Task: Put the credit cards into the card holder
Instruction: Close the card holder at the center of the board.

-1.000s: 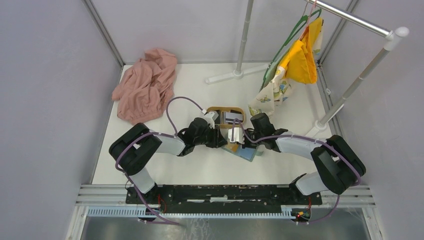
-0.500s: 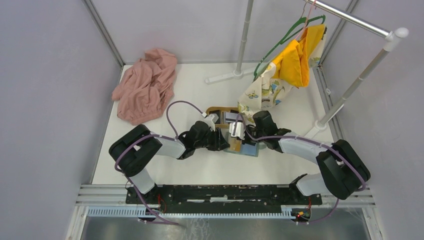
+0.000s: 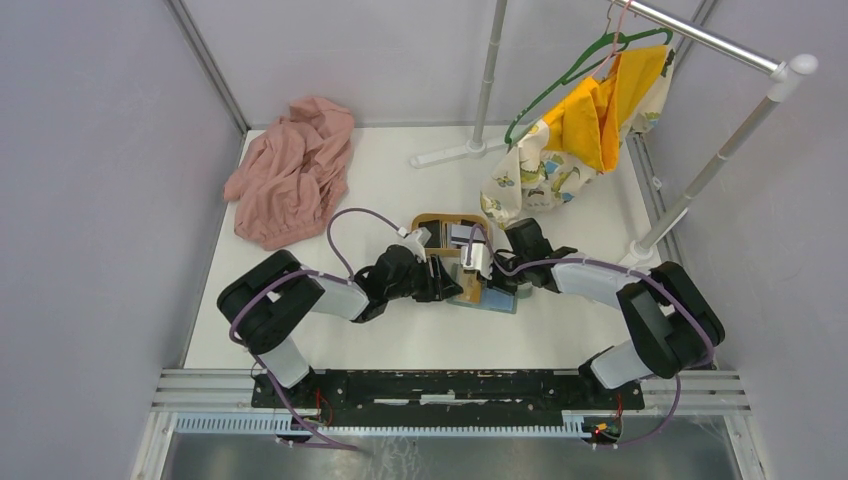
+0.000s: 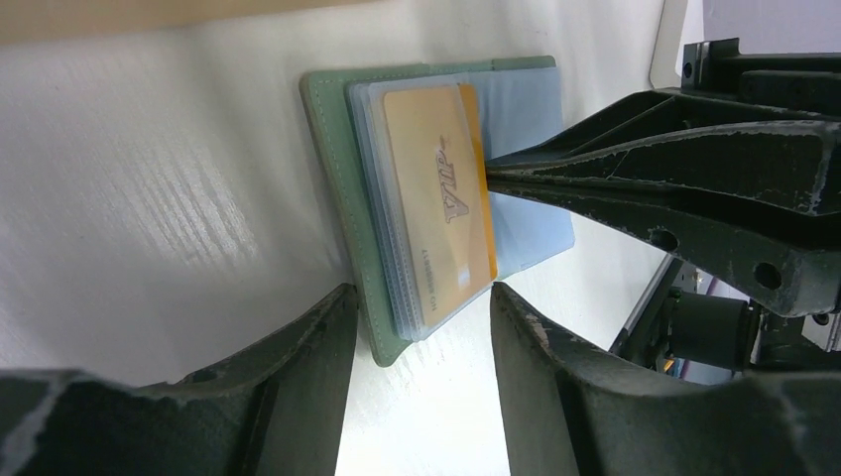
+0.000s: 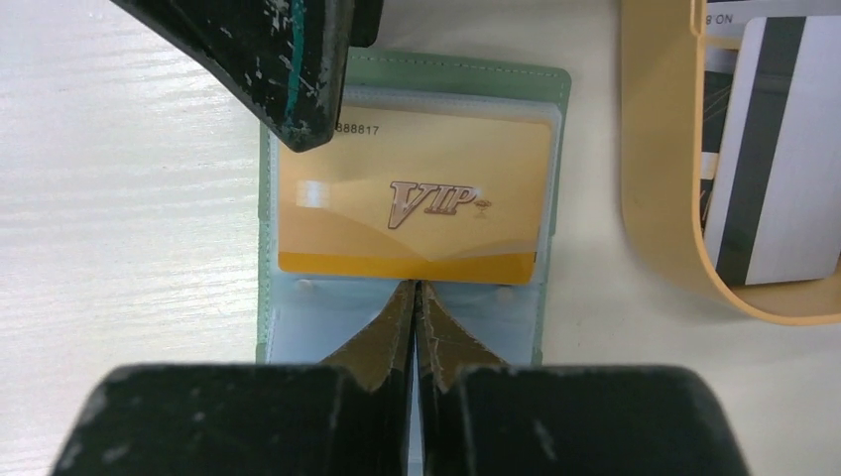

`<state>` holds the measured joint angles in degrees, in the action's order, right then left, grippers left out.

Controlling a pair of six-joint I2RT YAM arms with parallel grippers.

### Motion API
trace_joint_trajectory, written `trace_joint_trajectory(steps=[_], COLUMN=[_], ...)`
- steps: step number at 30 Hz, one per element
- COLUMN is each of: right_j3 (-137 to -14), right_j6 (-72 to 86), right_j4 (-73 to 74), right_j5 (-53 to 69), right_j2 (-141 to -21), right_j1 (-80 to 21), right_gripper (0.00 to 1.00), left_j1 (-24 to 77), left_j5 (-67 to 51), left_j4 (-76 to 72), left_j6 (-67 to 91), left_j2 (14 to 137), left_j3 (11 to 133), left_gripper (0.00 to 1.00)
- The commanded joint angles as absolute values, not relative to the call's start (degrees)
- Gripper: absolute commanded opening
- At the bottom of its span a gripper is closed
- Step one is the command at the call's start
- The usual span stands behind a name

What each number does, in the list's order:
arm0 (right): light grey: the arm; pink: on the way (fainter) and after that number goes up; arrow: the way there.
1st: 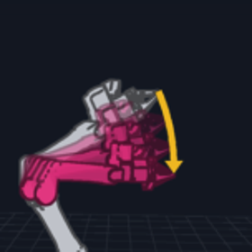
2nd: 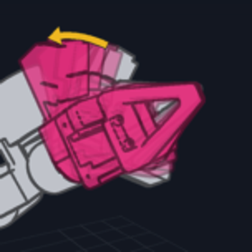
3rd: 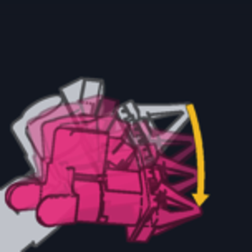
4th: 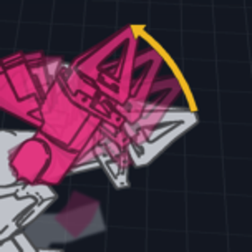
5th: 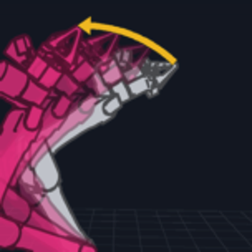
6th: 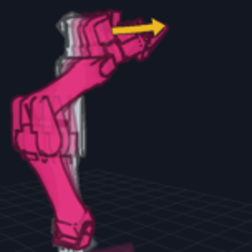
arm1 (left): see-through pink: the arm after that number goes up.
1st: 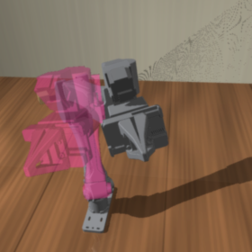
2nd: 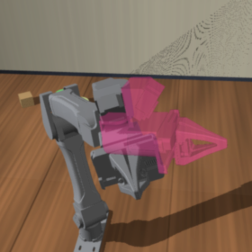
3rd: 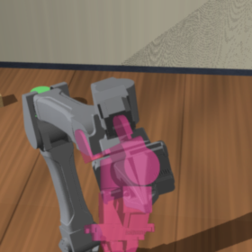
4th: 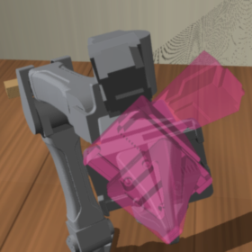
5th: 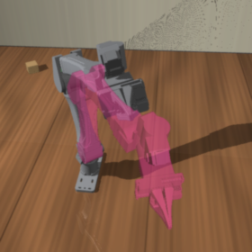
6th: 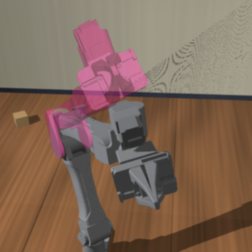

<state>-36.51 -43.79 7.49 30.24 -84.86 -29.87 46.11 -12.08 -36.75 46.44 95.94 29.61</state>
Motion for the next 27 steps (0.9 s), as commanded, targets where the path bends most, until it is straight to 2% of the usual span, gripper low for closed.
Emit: trace_joint_trajectory(steps=[1, 10, 17, 21, 25, 27], right_j3=[-38.6, -40.2, -40.7, -41.0, -41.2, -41.2], right_j6=[-43.2, -43.8, -43.4, -42.5, -41.7, -41.3], right_j4=[10.0, 13.2, 14.1, 14.5, 14.5, 14.5], right_j5=[30.8, 29.4, 30.6, 34.4, 37.6, 38.5], right_j2=[-86.9, -90.4, -90.5, -89.6, -88.5, -88.0], right_j1=[-30.8, -30.7, -30.7, -30.3, -29.7, -29.5], right_gripper=[0.06, 0.06, 0.06, 0.06, 0.06, 0.06], left_j1=[46.2, 44.4, 43.6, 43.8, 43.8, 43.9], left_j5=[-12.8, -15.2, -20.3, -21.4, -21.9, -21.8], left_j4=[-39.9, -43.8, -52.2, -58.1, -60.6, -61.4], left_j6=[50.0, 52.6, 55.9, 58.1, 59.0, 59.5], left_j2=[97.2, 96.8, 99.1, 100.9, 101.5, 101.9], left_j3=[28.6, 26.6, 26.5, 26.1, 26.2, 26.2], left_gripper=[0.59, 0.64, 0.62, 0.53, 0.4, 0.3])
